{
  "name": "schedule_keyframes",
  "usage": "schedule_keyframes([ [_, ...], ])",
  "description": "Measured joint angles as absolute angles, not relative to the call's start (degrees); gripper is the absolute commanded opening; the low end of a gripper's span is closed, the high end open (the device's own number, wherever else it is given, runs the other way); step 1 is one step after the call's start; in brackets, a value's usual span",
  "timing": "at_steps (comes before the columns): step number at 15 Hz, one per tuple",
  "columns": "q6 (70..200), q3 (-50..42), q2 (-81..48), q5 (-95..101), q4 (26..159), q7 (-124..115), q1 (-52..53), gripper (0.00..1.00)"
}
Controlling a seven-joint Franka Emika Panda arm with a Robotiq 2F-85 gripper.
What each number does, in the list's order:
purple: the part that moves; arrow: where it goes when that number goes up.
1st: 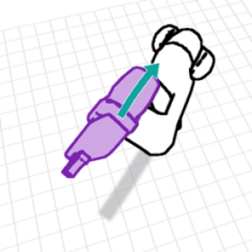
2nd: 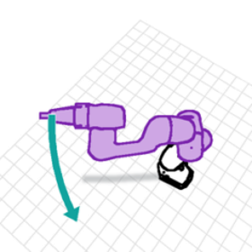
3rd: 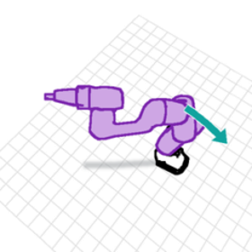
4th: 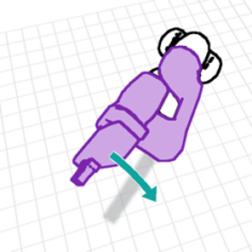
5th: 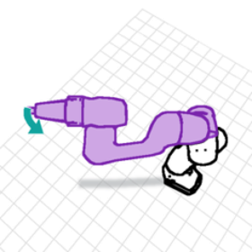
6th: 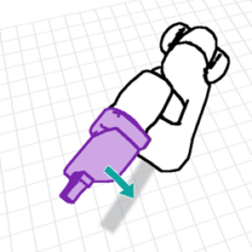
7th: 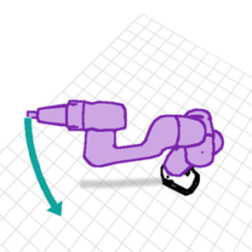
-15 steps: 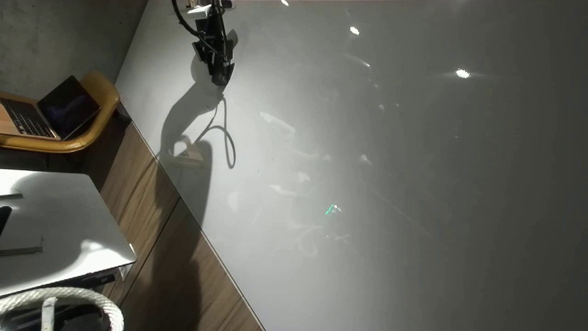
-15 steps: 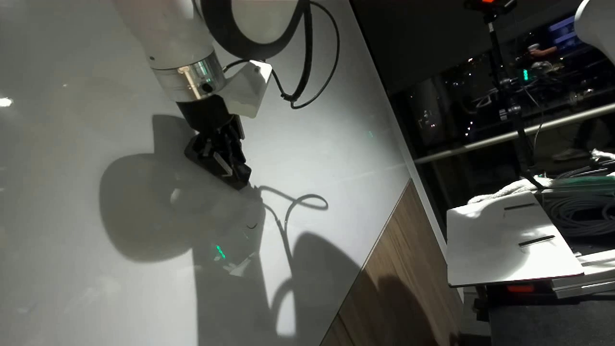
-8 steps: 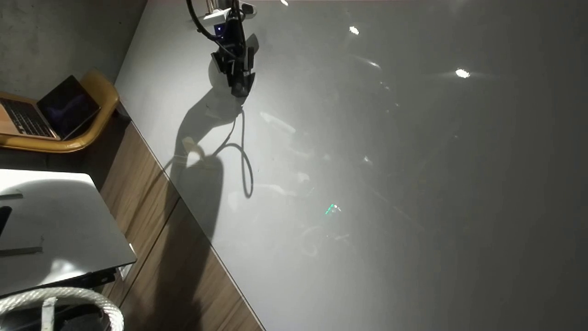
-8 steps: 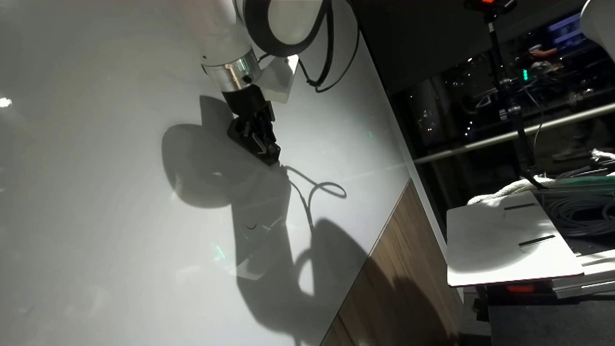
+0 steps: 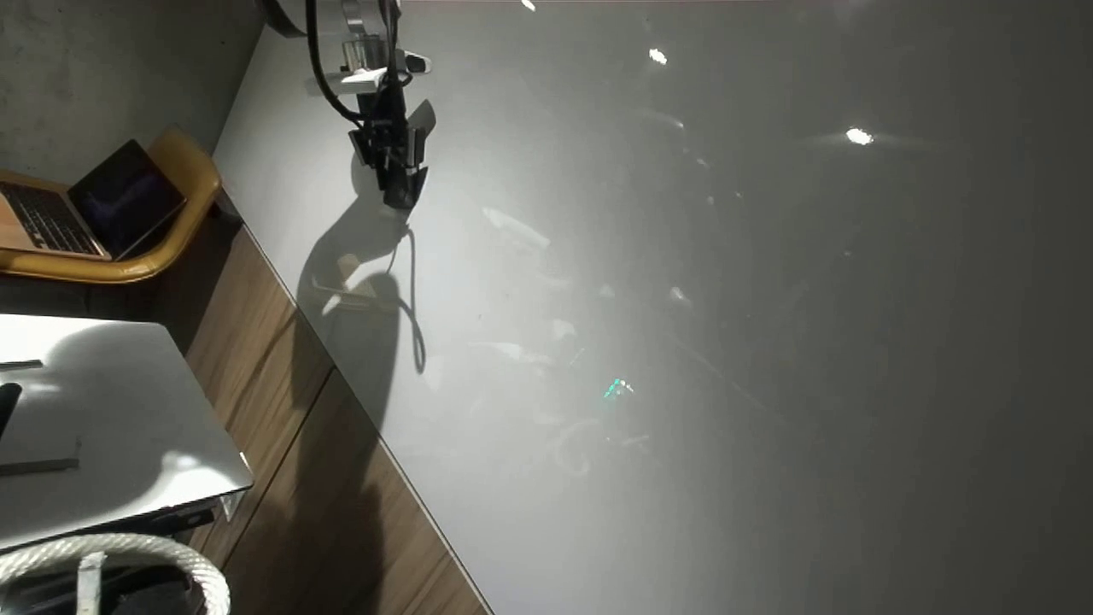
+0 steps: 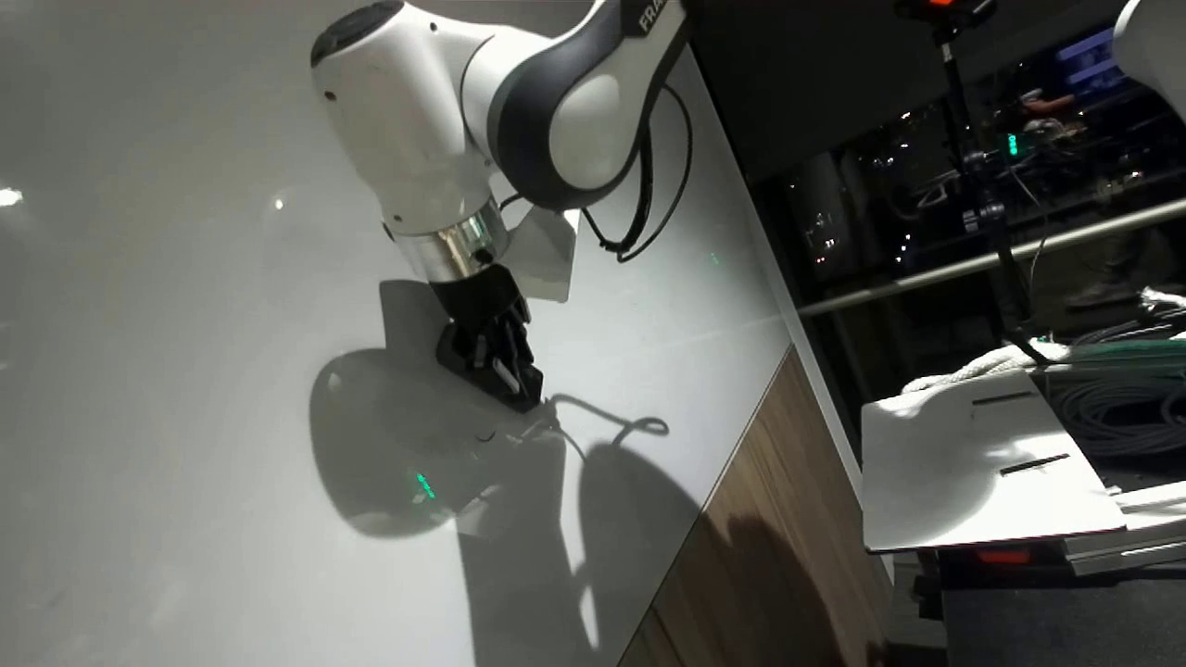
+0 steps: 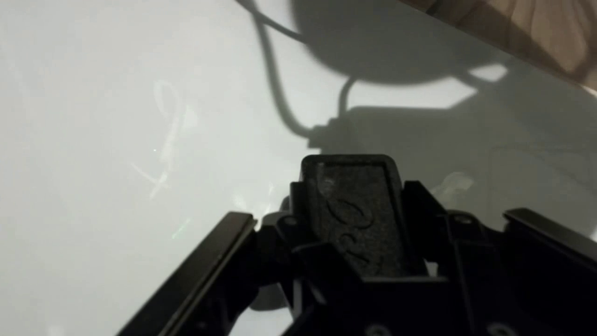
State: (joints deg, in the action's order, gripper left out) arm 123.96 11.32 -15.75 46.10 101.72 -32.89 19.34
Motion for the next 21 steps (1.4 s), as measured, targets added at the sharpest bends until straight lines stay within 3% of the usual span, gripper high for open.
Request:
schedule_keyframes([
  [10, 123.02, 10.94, -26.04, 46.80, 94.33, -33.82, 24.66, 0.28],
  [21, 122.99, 8.01, -17.66, 45.22, 101.95, -33.22, 20.26, 0.28],
])
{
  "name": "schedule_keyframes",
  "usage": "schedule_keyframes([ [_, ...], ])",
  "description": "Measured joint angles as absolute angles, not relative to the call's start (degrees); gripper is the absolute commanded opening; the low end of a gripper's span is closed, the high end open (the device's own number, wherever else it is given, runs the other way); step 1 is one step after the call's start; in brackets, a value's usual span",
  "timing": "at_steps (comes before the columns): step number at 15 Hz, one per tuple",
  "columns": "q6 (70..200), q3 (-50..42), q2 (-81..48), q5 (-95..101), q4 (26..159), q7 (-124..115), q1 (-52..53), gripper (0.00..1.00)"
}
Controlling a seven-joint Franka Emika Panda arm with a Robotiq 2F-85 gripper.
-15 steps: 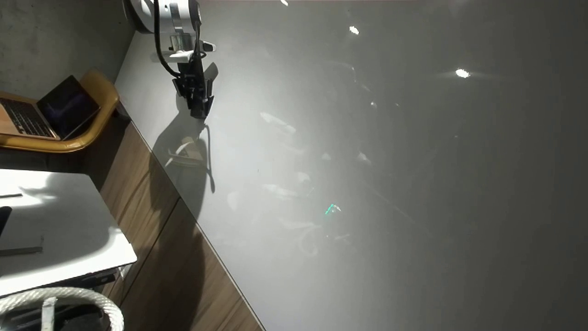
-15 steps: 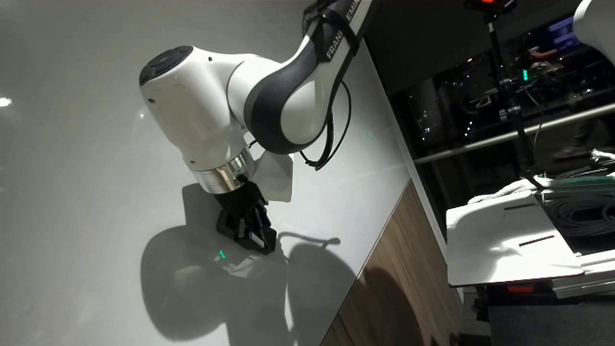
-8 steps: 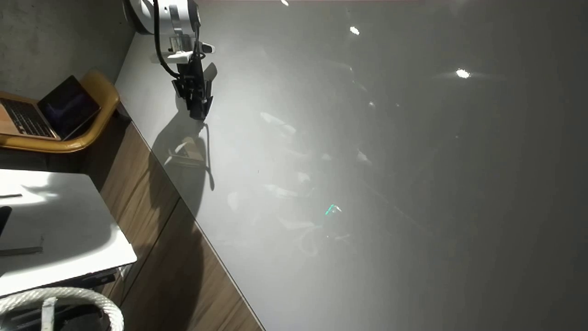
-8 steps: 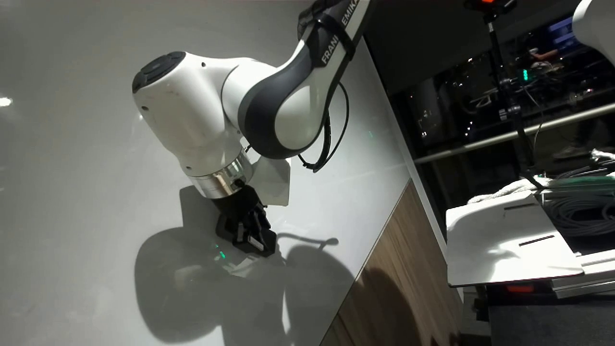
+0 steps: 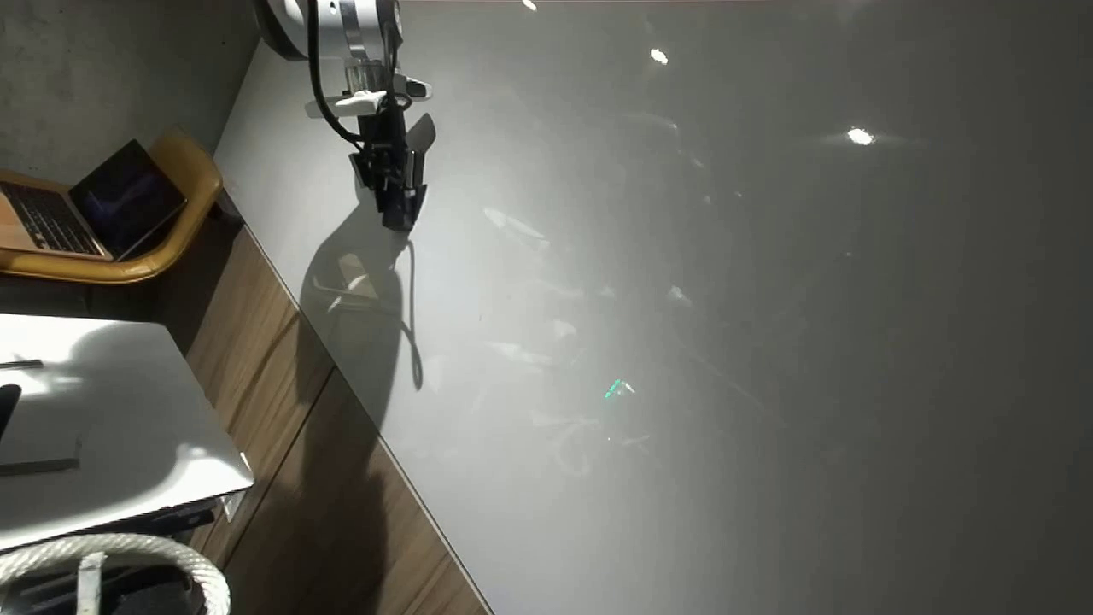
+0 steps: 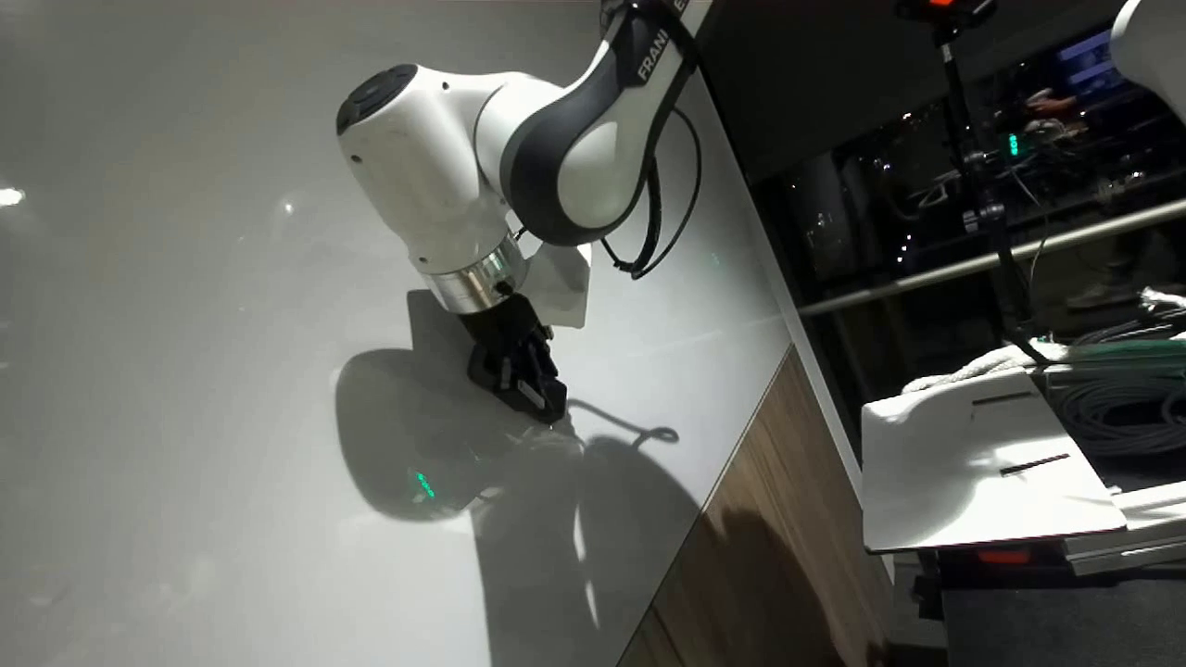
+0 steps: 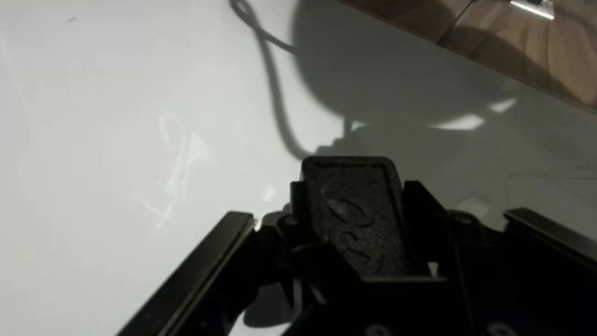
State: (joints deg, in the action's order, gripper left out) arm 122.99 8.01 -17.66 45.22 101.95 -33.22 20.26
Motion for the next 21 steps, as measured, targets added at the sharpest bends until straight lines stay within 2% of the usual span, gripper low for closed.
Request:
schedule_keyframes([
  [7, 124.97, 8.07, -9.10, 39.57, 117.76, -33.14, 16.11, 0.28],
  [15, 118.16, 8.90, 4.64, 19.70, 138.14, -23.08, 13.60, 0.28],
  [21, 117.30, 8.15, 9.79, 13.44, 149.46, -15.71, 9.31, 0.28],
])
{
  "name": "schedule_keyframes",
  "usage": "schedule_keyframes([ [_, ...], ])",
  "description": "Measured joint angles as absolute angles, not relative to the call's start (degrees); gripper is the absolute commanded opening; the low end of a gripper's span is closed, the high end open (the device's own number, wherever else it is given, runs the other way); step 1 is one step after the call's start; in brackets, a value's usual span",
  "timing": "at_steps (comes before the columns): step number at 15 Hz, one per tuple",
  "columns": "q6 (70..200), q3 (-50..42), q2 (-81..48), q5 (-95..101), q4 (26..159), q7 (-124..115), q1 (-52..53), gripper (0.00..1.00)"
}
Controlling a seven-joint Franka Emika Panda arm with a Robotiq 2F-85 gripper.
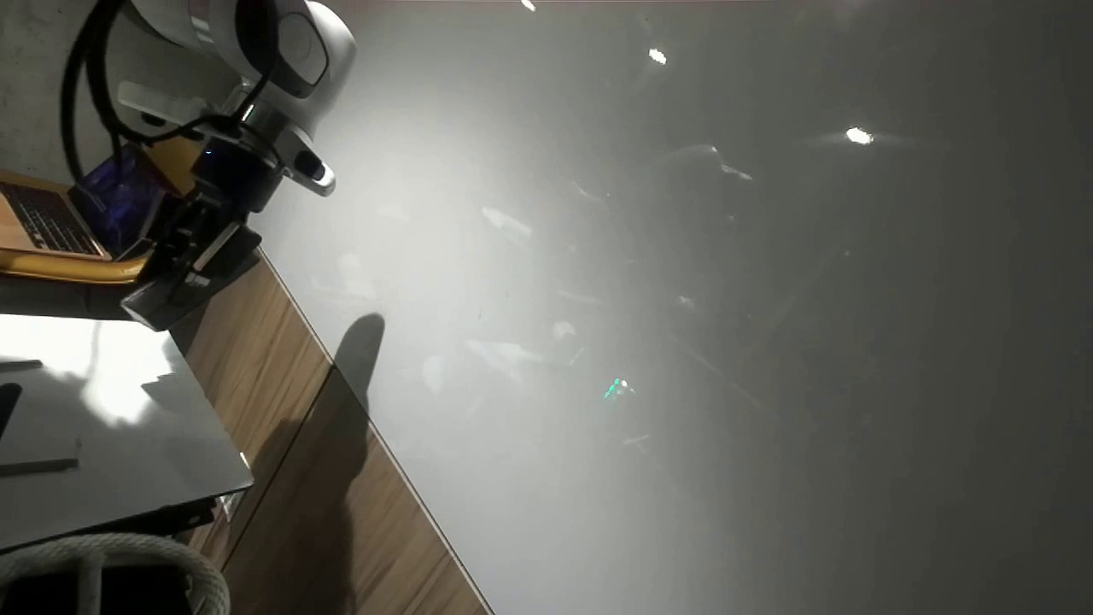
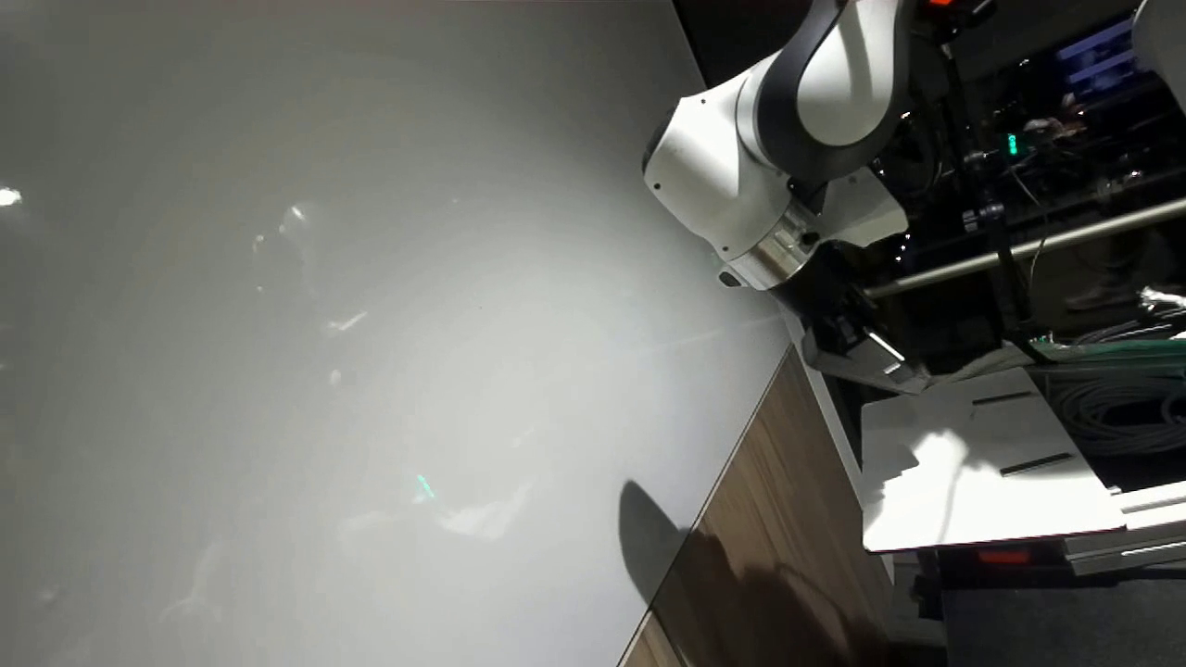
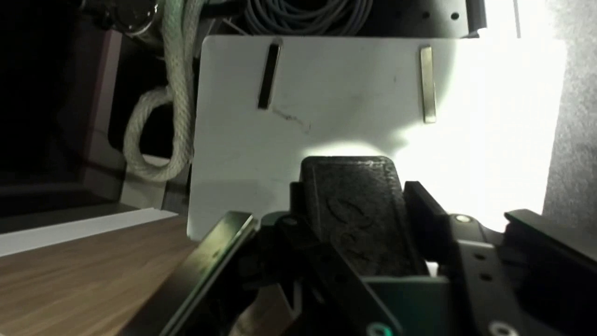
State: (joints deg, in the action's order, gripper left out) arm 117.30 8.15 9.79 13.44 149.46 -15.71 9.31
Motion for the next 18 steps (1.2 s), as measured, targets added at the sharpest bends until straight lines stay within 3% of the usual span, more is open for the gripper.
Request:
schedule_keyframes([
  [16, 116.82, 6.35, 9.18, 4.82, 157.30, -7.80, 6.20, 0.28],
  [17, 116.82, 6.34, 9.17, 4.82, 157.26, -7.79, 6.09, 0.66],
  [18, 116.81, 6.33, 9.14, 4.83, 157.13, -7.79, 5.94, 0.81],
])
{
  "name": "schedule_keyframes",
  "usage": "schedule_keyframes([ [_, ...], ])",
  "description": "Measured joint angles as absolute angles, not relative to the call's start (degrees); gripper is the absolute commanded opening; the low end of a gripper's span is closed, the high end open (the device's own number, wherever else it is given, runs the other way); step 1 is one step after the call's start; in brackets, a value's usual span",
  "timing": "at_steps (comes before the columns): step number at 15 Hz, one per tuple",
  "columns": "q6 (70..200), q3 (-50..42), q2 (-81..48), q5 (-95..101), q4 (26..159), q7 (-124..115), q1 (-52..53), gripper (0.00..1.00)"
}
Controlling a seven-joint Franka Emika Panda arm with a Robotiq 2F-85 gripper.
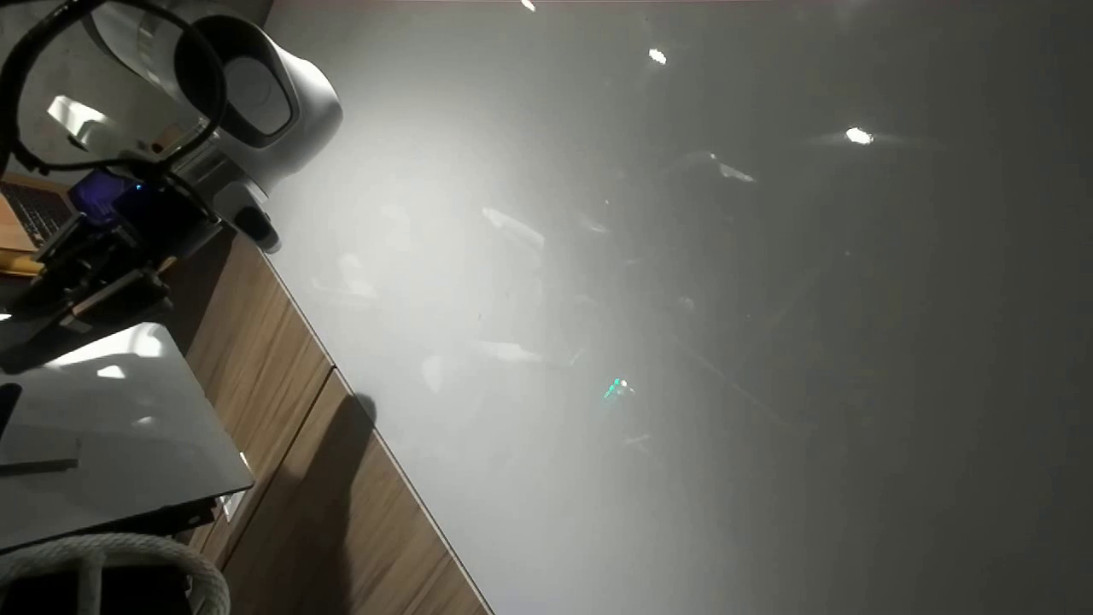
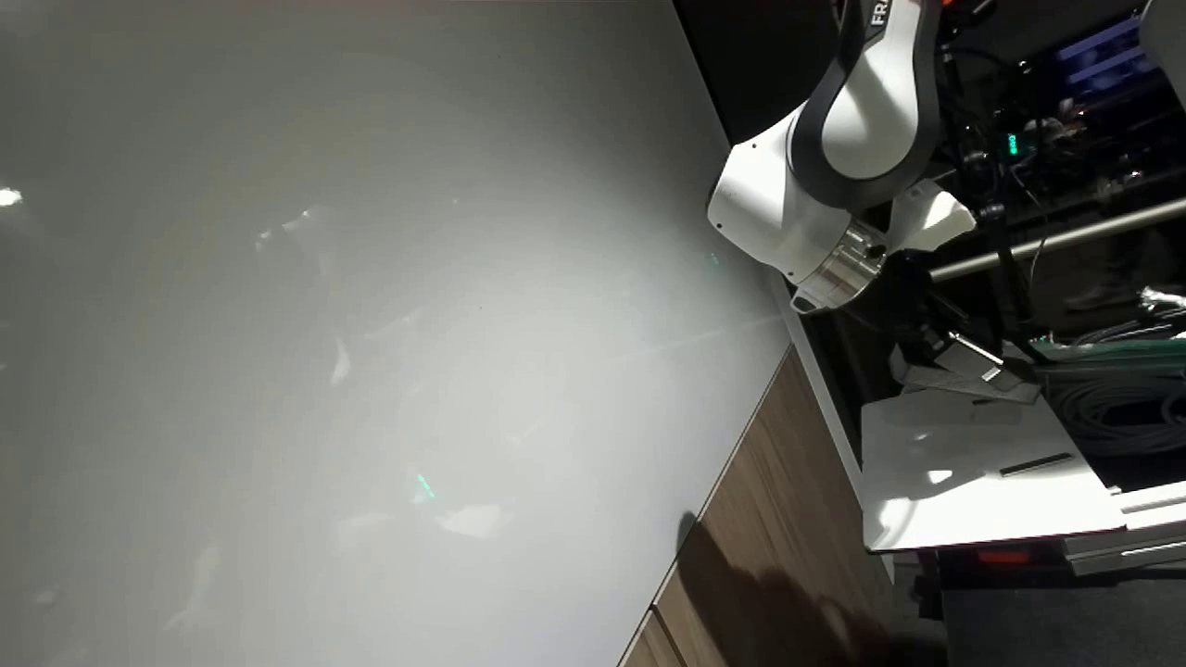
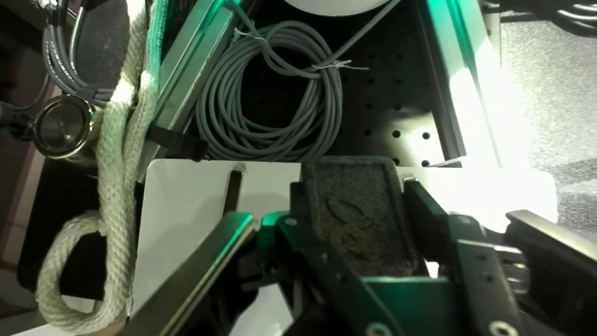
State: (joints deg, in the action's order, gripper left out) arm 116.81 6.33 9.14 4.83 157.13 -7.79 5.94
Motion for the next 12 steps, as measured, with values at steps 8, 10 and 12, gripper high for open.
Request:
schedule_keyframes([
  [8, 116.76, 6.30, 6.85, 4.83, 155.88, -7.79, 5.65, 1.00],
  [10, 117.43, 6.34, 6.92, 4.83, 155.49, -7.78, 5.70, 1.00],
  [12, 120.87, 6.73, 7.98, 4.93, 155.50, -7.79, 6.10, 1.00],
])
